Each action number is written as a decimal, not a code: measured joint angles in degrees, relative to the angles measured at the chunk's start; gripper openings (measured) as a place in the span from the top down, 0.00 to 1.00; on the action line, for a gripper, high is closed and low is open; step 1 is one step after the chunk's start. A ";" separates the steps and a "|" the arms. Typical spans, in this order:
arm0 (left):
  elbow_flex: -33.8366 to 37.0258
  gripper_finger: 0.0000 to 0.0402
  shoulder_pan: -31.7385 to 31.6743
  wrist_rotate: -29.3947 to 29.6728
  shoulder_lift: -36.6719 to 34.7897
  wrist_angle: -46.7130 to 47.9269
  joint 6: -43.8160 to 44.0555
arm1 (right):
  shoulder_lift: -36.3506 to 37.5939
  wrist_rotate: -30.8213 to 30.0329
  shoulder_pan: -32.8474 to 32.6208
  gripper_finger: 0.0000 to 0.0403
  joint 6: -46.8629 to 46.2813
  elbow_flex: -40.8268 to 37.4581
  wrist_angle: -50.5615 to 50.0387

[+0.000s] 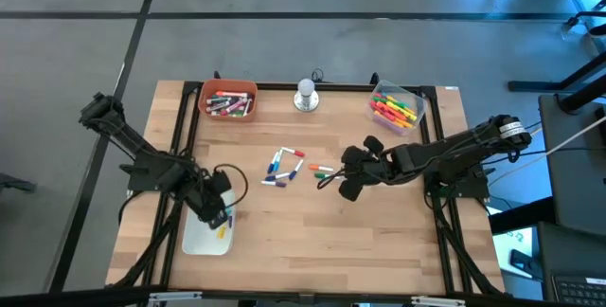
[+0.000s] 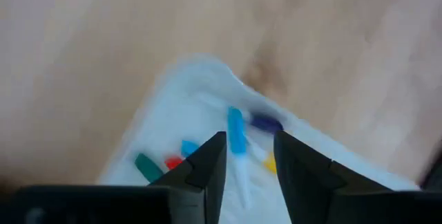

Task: Pick & Place Markers
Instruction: Put the small blue highlighter pen into the white bin

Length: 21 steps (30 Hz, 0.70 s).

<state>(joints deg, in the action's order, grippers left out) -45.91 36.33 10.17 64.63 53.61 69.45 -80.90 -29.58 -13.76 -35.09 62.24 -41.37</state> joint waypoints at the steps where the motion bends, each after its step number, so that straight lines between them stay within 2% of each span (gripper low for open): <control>1: 0.00 0.71 -0.75 2.15 -0.32 0.52 0.42 | 0.00 0.55 -0.01 0.69 -0.18 0.00 -0.04; 6: -0.01 0.70 -6.85 16.82 -1.02 -0.14 -2.02 | 0.00 0.89 0.02 0.69 -0.44 0.00 -0.74; 8: 0.00 0.71 -10.58 19.92 -0.49 -1.42 -4.18 | 0.00 1.21 0.00 0.69 -0.51 0.00 -1.54; 14: -0.02 0.75 -21.42 23.03 6.69 -13.97 -14.93 | 0.00 2.79 0.00 0.69 -0.96 0.00 -2.43; 18: -0.02 0.76 -26.02 18.75 13.86 -22.76 -23.29 | 0.01 2.56 0.00 0.69 -0.86 0.00 -3.14; 21: -0.02 0.75 -28.02 16.57 18.77 -26.87 -24.39 | 0.02 2.34 0.00 0.69 -1.18 0.00 -4.28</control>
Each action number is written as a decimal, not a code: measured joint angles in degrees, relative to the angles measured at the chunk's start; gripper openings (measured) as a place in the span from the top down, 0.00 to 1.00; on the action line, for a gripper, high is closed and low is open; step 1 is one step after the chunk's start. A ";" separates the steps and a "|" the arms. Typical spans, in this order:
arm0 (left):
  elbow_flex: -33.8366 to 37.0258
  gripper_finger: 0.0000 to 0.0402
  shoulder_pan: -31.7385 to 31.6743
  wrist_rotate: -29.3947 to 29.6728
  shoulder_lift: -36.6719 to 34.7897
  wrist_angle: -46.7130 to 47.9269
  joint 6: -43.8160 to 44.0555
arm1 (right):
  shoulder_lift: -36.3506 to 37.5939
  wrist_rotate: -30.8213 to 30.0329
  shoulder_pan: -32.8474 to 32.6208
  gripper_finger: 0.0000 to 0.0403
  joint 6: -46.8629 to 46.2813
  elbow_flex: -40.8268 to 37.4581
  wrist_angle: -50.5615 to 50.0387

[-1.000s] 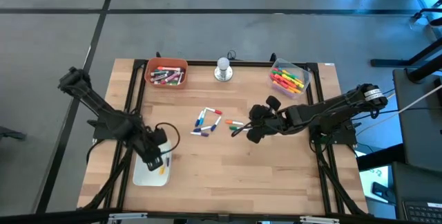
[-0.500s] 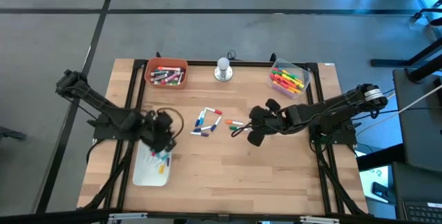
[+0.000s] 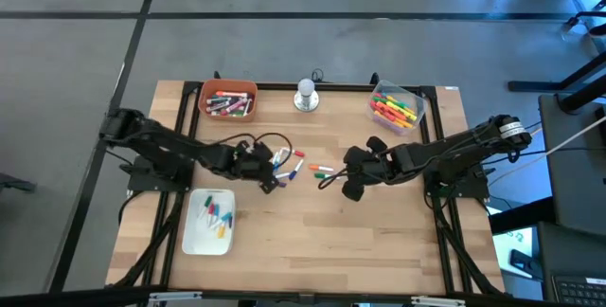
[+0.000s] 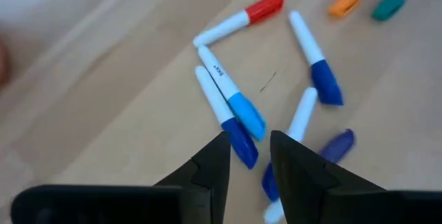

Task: Pick & Place Markers
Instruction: Put the small blue highlighter pen into the white bin

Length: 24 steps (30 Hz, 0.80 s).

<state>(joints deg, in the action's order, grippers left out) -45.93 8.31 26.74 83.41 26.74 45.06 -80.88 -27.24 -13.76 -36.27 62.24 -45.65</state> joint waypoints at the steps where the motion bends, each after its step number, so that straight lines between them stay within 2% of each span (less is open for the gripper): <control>1: -0.02 0.75 -0.47 -0.60 1.41 -0.94 -0.05 | 0.00 -0.02 0.00 0.69 -0.34 0.00 -0.46; 6: -0.02 0.74 -2.26 -3.31 6.67 -1.60 -0.26 | 0.00 -0.09 0.00 0.69 -0.86 0.00 -1.99; 15: -0.04 0.75 -3.74 -3.50 11.42 -6.58 -2.74 | 0.04 -1.16 0.00 0.69 -1.34 0.00 -2.03; 19: -0.14 0.76 -4.31 -4.84 13.05 -8.54 -4.91 | 0.04 -1.16 0.00 0.69 -2.18 0.00 -2.05; 24: -0.48 0.81 -5.14 -5.76 14.77 -6.54 -6.00 | 0.04 -1.14 0.00 0.69 -2.34 0.00 -2.24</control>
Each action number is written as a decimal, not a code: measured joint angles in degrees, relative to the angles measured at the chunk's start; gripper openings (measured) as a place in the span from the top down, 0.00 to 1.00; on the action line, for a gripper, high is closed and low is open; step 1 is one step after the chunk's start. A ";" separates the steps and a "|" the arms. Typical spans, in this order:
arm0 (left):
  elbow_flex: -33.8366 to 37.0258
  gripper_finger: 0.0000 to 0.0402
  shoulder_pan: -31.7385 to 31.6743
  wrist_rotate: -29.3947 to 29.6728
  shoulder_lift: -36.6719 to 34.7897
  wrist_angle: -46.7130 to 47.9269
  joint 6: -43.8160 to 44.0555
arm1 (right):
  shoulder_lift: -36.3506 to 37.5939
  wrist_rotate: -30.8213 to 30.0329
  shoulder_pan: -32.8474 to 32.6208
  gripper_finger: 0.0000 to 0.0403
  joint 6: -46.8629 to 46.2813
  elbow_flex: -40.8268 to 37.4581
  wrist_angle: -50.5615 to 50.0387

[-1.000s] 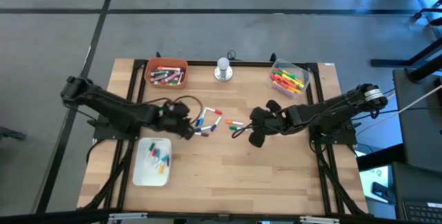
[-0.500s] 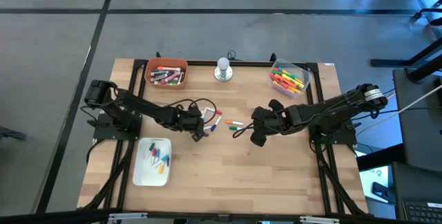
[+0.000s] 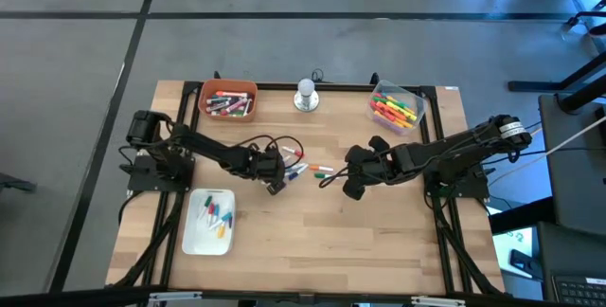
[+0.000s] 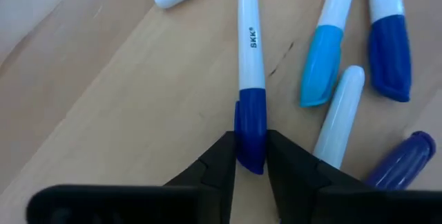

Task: Pick & Place Markers
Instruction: Put the small blue highlighter pen into the white bin

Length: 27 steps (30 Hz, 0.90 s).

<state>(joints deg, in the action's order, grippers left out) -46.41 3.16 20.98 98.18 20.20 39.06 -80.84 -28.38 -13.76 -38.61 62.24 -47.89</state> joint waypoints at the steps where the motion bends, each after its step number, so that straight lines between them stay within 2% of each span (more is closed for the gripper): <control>1: 0.02 0.83 -0.19 -0.18 0.08 0.26 0.00 | 0.02 0.00 0.00 0.69 0.00 0.00 0.00; 6: 0.28 0.89 -0.58 1.61 -0.42 1.74 -3.19 | 0.02 0.02 0.00 0.69 0.01 0.00 -0.03; 10: 0.56 0.90 -0.57 1.88 -2.74 4.10 -3.38 | 0.02 0.07 0.00 0.69 0.02 0.00 -0.21; 14: 0.50 0.89 0.16 1.58 -9.78 8.65 -2.91 | 0.02 0.09 0.00 0.69 0.02 0.00 -0.41; 17: 0.59 0.90 2.43 0.65 -16.84 16.60 -1.73 | 0.02 0.00 0.00 0.69 0.02 0.00 -0.49; 19: 0.57 0.91 4.79 -2.44 -22.25 21.65 -0.84 | 0.02 -0.04 0.00 0.69 0.04 0.00 -0.57; 24: 0.45 0.90 14.38 -25.04 -34.34 34.07 -0.07 | 0.02 -0.39 0.00 0.69 0.02 0.00 -0.77; 25: 0.45 0.90 16.74 -27.49 -36.58 35.54 1.19 | 0.02 -0.43 0.00 0.69 -0.04 0.00 -0.77; 27: 0.45 0.90 20.55 -28.80 -39.79 38.12 4.86 | 0.02 -0.49 0.00 0.69 -0.18 0.00 -0.75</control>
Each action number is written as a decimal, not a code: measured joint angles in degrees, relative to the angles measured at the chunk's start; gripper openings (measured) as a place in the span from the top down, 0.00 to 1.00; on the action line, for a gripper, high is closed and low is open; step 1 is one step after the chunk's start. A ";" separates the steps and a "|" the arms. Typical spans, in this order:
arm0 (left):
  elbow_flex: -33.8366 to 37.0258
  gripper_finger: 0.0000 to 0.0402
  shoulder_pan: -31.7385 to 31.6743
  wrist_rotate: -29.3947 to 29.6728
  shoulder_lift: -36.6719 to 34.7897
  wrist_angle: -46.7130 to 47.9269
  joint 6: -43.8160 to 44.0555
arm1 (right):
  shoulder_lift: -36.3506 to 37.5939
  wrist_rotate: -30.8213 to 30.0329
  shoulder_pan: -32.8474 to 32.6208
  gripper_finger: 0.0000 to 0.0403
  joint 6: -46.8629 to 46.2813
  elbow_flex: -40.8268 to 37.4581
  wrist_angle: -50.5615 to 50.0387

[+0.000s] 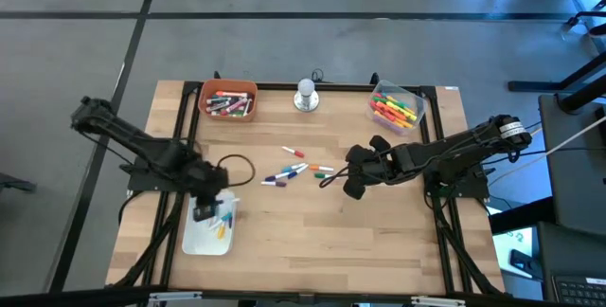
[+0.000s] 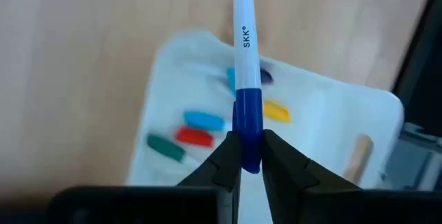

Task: Pick & Place Markers
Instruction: Put the small blue highlighter pen into the white bin, then put the small purple highlighter pen into the white bin

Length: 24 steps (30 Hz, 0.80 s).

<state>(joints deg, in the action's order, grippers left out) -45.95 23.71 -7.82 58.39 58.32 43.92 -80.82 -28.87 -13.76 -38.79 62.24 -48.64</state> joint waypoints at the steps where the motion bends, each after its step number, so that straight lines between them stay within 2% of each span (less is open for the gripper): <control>1: 0.00 0.91 1.79 0.10 -1.27 0.46 2.38 | 0.00 -0.06 0.00 0.69 -0.07 0.00 0.04; 6: 0.43 0.91 9.80 3.37 -3.55 3.46 11.18 | 0.00 -0.17 0.00 0.69 -0.83 0.00 0.92; 10: 3.20 0.89 14.01 1.79 -2.59 3.46 16.60 | 0.00 -0.08 0.00 0.69 -1.29 0.00 1.02; 15: 5.14 0.85 15.20 1.80 -1.07 3.65 21.62 | 0.00 -0.04 0.00 0.69 -1.29 0.00 1.00; 24: 5.27 0.74 15.11 2.30 -0.70 3.67 22.31 | 0.00 -0.02 0.00 0.69 -0.96 0.00 0.98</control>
<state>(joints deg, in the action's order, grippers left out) -40.69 38.83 -5.52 57.68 62.00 66.23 -80.82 -28.88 -13.76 -39.74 62.24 -47.66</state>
